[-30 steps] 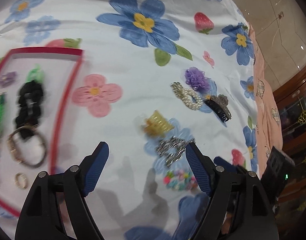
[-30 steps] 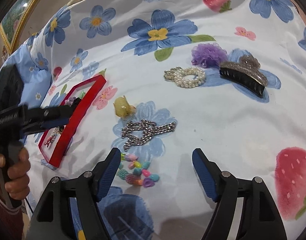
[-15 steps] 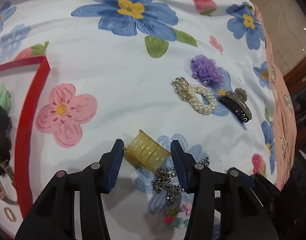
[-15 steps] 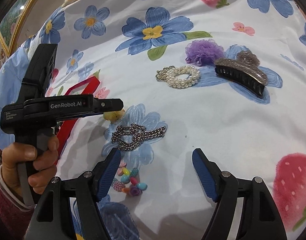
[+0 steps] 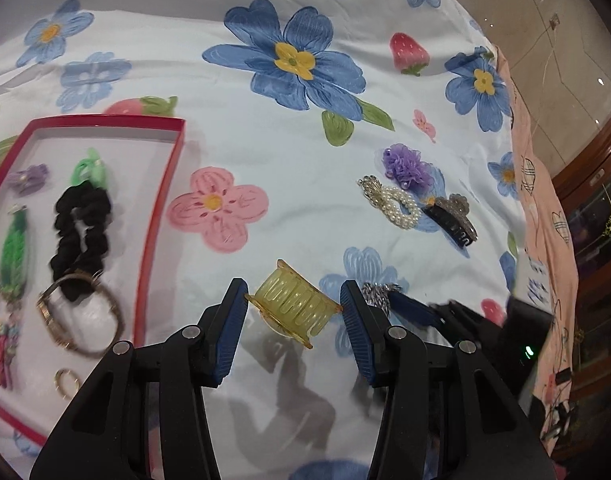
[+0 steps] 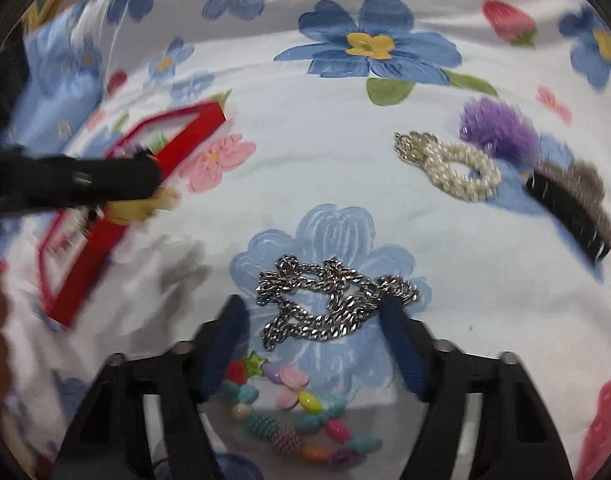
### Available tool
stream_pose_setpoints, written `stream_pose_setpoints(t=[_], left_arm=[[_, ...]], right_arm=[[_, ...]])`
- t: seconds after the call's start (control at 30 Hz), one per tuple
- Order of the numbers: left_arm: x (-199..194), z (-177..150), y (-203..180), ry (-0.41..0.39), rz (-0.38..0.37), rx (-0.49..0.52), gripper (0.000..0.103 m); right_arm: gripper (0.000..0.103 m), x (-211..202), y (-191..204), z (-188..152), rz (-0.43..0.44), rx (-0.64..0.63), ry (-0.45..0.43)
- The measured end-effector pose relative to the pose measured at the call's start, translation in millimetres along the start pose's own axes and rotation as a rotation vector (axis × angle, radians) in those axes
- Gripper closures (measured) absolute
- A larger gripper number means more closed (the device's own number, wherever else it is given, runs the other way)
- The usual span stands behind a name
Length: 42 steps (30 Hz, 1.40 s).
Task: Organize jewelry
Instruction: 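Carry the claw clip and silver chain into the box lid and open both tools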
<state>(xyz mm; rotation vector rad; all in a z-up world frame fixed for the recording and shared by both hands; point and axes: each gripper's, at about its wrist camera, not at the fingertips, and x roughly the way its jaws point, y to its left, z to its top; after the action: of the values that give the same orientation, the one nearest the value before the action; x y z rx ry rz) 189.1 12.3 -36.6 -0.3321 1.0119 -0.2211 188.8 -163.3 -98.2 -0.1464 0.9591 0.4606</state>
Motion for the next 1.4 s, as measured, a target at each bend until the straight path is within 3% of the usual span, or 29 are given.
stream_pose_setpoints(t=[0.03,0.07,0.1,0.13,0.33,0.83,1.4], left_arm=[[-3,-3,0,-0.001,0.001,0.004,0.056],[-7,-6,1,-0.001,0.0,0.006,0.056],[-10,-8,2,-0.001,-0.003,0.007,0.056],[-12,-10,3,-0.002,-0.004,0.007,0.056],[-32,-23,12,-0.022,-0.005,-0.004,0.056],[-100,-47,52,-0.13,0.034,-0.048,0.056],[-140,-64,128,-0.184,0.145,-0.132,0.056]], right_arm=[[0.062,1,1,1,-0.024,-0.015,-0.004],[0.079,1,0,2,-0.031,-0.012,-0.008],[0.09,2,-3,3,-0.033,-0.005,-0.006],[0.091,2,-7,4,-0.026,0.007,-0.005],[0.093,-11,-15,7,0.071,0.095,-0.025],[0.093,-73,41,29,0.217,0.064,-0.166],[0.093,-74,115,43,0.341,-0.028,-0.158]])
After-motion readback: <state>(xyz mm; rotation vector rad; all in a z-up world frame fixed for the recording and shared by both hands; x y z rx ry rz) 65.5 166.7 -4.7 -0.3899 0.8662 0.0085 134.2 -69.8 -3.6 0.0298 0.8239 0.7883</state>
